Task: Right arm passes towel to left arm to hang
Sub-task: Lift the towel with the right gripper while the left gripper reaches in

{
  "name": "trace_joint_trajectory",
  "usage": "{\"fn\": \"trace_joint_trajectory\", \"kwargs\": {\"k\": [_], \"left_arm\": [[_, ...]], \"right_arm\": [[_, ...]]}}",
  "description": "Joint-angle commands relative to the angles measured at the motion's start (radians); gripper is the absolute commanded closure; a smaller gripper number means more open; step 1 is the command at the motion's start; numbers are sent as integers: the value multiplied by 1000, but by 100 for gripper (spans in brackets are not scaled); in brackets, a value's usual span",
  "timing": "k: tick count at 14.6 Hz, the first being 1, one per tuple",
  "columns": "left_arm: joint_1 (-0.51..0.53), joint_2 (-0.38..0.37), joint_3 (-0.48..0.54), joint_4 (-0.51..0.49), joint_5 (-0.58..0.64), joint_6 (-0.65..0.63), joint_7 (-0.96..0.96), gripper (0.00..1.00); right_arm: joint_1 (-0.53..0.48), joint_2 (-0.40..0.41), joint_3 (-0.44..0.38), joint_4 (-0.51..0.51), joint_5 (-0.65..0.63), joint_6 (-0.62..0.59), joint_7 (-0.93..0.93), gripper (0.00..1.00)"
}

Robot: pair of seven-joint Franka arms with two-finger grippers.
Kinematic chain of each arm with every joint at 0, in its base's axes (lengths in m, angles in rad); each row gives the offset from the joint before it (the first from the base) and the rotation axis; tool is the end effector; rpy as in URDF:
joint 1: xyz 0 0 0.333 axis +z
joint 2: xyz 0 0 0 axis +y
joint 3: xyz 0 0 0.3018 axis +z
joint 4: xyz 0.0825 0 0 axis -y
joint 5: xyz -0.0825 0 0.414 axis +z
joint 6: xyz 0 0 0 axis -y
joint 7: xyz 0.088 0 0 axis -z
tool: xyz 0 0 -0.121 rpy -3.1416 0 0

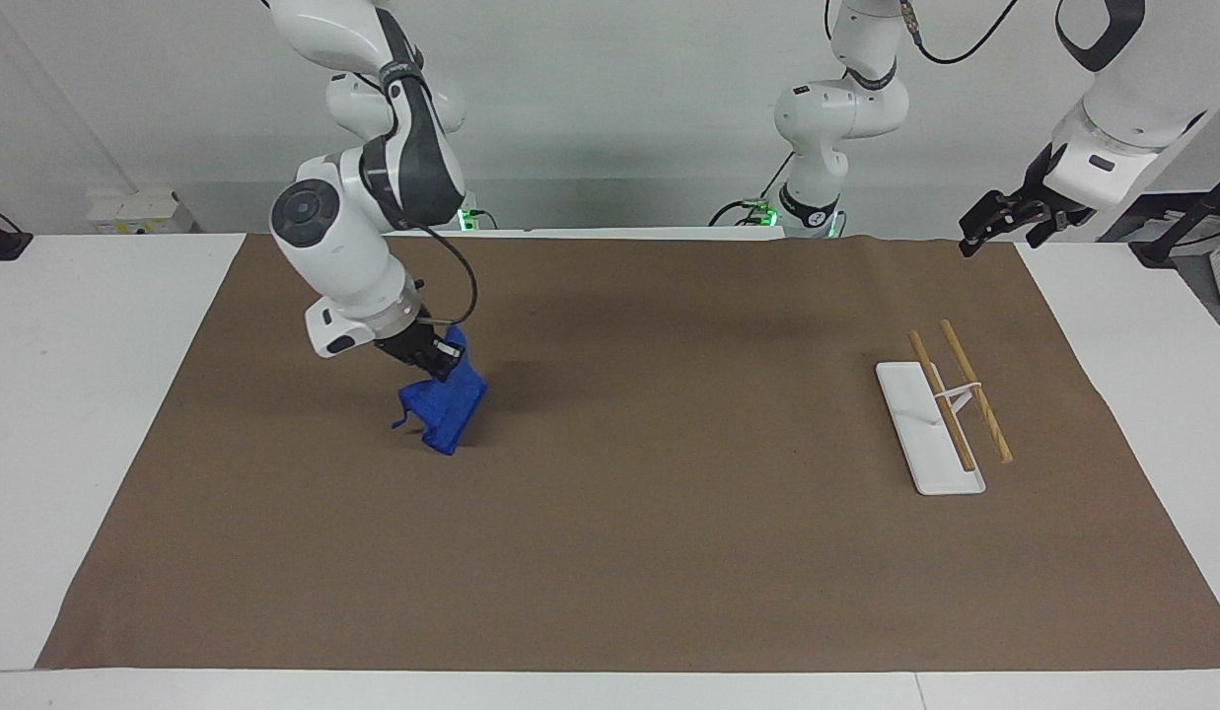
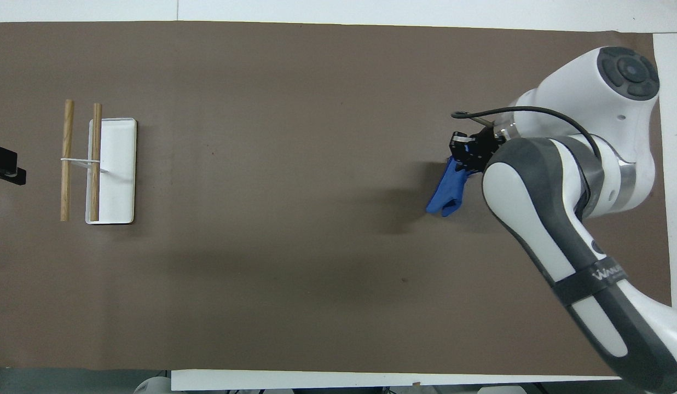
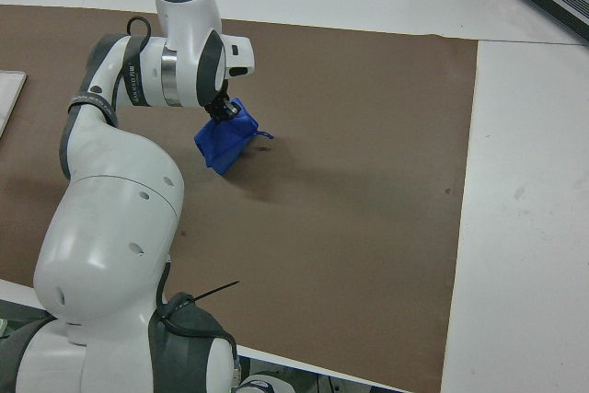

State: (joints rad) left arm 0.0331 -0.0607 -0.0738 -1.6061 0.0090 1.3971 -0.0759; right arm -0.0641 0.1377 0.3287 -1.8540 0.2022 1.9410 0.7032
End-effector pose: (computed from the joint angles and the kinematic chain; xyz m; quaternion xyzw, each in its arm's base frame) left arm 0.5446 -0.0221 0.5995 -0.9971 -0.0182 0.0736 0.0110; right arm 0.5923 0.1720 0.4081 -0.9599 0.2544 0.0734 0.0917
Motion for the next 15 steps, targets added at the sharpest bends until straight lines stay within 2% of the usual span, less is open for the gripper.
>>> {"fn": "trace_joint_trajectory", "kwargs": {"k": [1, 3, 5, 7, 9, 15], "left_arm": [[-2, -11, 6, -6, 2, -12, 4, 0], [-1, -11, 8, -5, 3, -15, 1, 0], [5, -22, 8, -21, 3, -18, -88, 0], [4, -53, 6, -102, -13, 96, -343, 0], [-7, -89, 6, -194, -94, 202, -622, 0], [-71, -143, -6, -300, -219, 285, -1179, 0]], "right_arm": [[-11, 16, 85, 62, 112, -5, 249, 100], [-2, 17, 127, 85, 239, 22, 362, 100], [10, 19, 170, 88, 327, 97, 465, 100], [13, 22, 234, 90, 365, 215, 591, 100], [24, 31, 297, 90, 368, 327, 714, 100], [107, 100, 377, 125, 401, 643, 910, 100]]}}
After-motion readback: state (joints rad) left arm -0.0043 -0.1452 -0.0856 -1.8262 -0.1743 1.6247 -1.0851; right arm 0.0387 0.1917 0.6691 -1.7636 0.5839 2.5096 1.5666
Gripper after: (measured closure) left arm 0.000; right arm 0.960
